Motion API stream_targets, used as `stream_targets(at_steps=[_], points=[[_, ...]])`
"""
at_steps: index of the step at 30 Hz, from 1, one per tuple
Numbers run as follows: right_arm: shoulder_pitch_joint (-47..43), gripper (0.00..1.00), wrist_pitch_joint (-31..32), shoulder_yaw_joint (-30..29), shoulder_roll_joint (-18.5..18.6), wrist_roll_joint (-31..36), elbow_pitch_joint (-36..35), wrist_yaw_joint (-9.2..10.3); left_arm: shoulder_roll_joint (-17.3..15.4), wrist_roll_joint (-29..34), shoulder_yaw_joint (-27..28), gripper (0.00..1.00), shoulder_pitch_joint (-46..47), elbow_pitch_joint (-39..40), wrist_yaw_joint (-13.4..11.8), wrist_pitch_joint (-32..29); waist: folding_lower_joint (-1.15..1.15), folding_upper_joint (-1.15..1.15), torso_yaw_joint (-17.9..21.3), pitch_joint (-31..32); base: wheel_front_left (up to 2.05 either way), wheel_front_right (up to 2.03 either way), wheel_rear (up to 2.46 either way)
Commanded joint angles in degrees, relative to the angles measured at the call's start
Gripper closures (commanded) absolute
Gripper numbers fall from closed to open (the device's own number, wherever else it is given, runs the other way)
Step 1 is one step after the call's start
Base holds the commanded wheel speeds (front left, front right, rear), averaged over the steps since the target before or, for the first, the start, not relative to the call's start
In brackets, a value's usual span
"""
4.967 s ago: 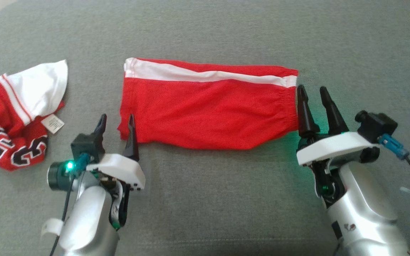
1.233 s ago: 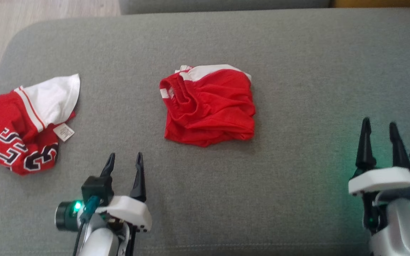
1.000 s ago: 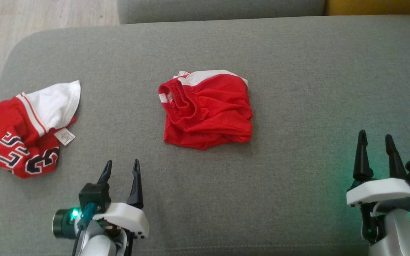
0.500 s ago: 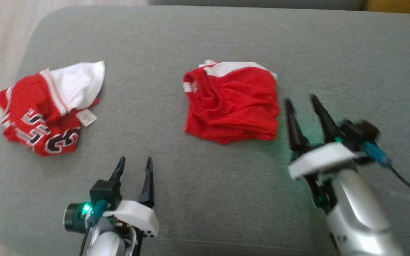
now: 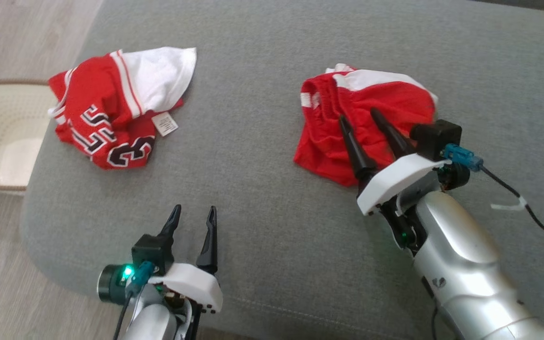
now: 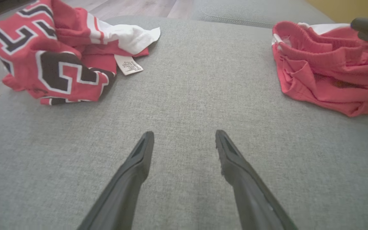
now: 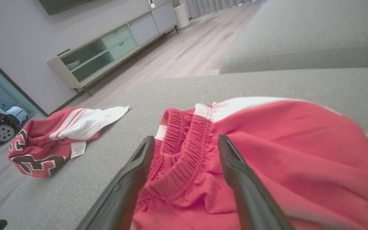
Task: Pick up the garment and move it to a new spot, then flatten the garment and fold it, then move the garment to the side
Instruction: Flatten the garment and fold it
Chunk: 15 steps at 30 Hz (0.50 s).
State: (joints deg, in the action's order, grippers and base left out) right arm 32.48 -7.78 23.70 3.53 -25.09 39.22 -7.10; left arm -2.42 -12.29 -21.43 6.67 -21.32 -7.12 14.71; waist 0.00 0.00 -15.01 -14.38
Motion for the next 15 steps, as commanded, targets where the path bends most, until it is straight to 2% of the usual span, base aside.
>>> stream_targets(at_steps=[1,3,10,13,14,15], points=[[2.04,0.00,0.18,1.35,-0.65,-0.83,-0.79,-0.39,-0.46,-0.29,1.60,0.00,2.13,1.54,-0.34,0.29,0.00,0.00,-0.60,-0.47,0.00,0.00,0.00],[2.74,0.00,0.56,2.17,-0.65,-2.04,0.38,-0.39,-0.46,-0.43,1.35,0.00,2.22,1.62,-0.40,0.29,0.00,0.00,-0.91,-0.69,0.00,0.00,0.00],[4.03,0.20,0.86,3.87,-0.65,-3.19,4.15,-0.39,-0.46,-0.95,0.90,0.00,2.45,1.77,-0.62,0.29,0.00,0.00,-0.94,-0.79,0.00,0.00,0.00],[4.19,0.45,1.62,4.87,-0.65,-3.94,5.25,-0.39,-0.45,-1.07,0.71,0.00,2.50,1.70,-0.59,0.29,0.00,0.00,-0.88,-0.75,0.00,0.00,0.00],[4.19,0.45,1.62,4.87,-0.65,-3.94,5.25,-0.39,-0.45,-1.07,0.71,0.00,2.50,1.70,-0.59,0.29,0.00,0.00,-0.88,-0.75,0.00,0.00,0.00],[4.29,0.52,1.77,5.10,-0.65,-4.16,5.50,-0.39,-0.45,-1.12,0.62,0.00,2.57,1.68,-0.57,0.29,0.00,0.00,-0.92,-0.77,0.00,0.00,0.00]])
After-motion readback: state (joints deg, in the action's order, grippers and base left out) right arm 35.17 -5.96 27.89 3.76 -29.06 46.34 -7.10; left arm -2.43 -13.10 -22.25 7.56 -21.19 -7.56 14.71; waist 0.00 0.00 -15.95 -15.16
